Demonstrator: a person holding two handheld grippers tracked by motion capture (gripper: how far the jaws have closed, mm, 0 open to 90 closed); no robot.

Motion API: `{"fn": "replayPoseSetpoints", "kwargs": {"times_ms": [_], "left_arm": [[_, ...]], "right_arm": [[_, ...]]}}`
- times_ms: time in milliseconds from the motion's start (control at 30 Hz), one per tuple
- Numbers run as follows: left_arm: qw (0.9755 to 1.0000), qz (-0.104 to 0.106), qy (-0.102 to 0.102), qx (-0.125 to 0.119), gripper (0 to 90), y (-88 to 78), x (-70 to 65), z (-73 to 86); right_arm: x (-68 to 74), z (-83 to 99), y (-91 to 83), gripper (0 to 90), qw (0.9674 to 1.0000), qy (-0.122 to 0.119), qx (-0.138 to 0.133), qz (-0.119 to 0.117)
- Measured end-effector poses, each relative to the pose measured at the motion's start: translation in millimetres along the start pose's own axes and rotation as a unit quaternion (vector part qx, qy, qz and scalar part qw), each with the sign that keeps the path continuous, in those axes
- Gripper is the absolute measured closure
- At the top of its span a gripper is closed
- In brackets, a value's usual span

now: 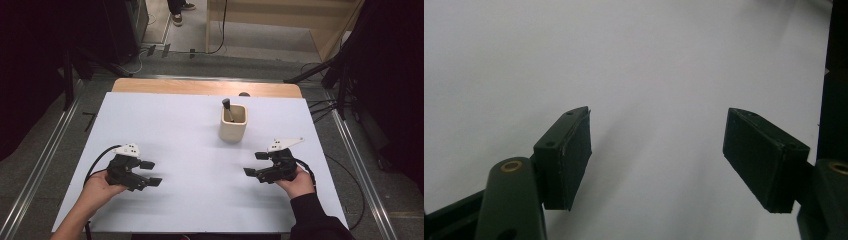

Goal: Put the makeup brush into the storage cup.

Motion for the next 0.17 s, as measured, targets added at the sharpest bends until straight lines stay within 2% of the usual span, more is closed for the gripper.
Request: {"fn": "replayPoseSetpoints", "kwargs": {"times_ms": [167], "left_arm": [[1.0,0.0,-0.001,0.002,28.1,0.7,0.4,0.1]], "right_arm": [[2.5,-1.1,1.6,22.3,0.9999,-0.011,0.001,0.0]]}}
Point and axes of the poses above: each handheld gripper's, and its own axes: y roughly forward along the jaws, z roughly out of its underside, x roughly to its left, the point moved 5 cm from there along y, roughly forward along the jaws, and after that the axes turned 4 degrees about x, right-handed, at the moved point
